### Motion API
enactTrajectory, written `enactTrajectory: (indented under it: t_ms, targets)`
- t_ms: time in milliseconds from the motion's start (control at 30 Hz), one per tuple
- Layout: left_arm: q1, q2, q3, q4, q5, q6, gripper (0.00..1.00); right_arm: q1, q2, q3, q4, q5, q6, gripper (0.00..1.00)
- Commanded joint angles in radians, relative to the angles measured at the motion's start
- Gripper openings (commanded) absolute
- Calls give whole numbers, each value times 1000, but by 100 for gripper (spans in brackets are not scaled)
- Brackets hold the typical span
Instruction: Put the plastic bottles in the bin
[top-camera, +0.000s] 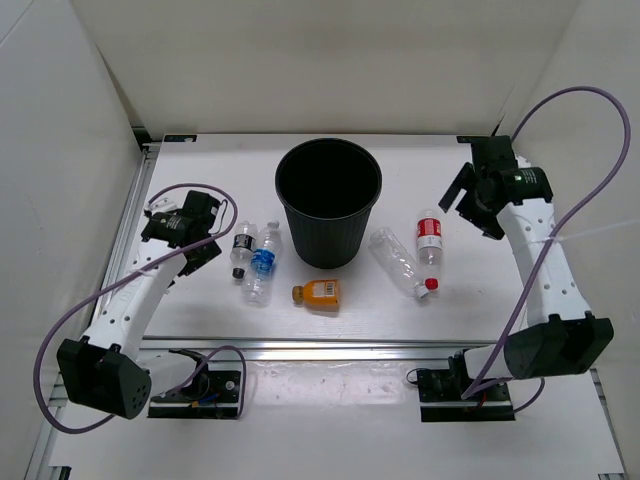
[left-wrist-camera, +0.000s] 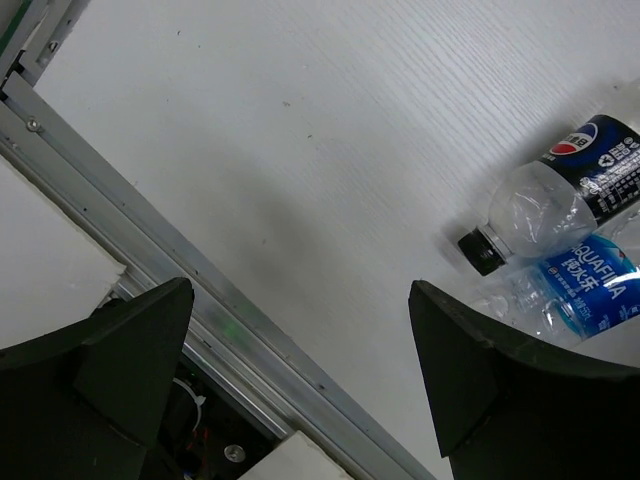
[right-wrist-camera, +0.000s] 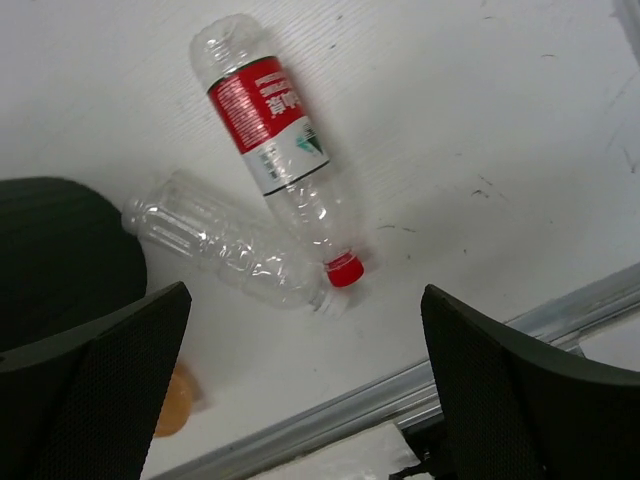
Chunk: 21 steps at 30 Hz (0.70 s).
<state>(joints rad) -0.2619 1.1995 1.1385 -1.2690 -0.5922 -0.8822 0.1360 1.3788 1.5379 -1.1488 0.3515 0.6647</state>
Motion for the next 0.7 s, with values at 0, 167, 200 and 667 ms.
enactTrajectory:
  t_ms: [0,167,200,667]
  targets:
    - [6,0,23,11,2,-1,100,-25,31,-25,120,-167,-163,100]
    - [27,9,82,66,90,34,100,-44,167,-21,179,-293,-223,100]
    - [27,23,83,97,113,34,100,-44,190,-21,199,-308,-223,100]
    - [38,86,60,163,267,72,100,-82,575,77,228,-344,-200,100]
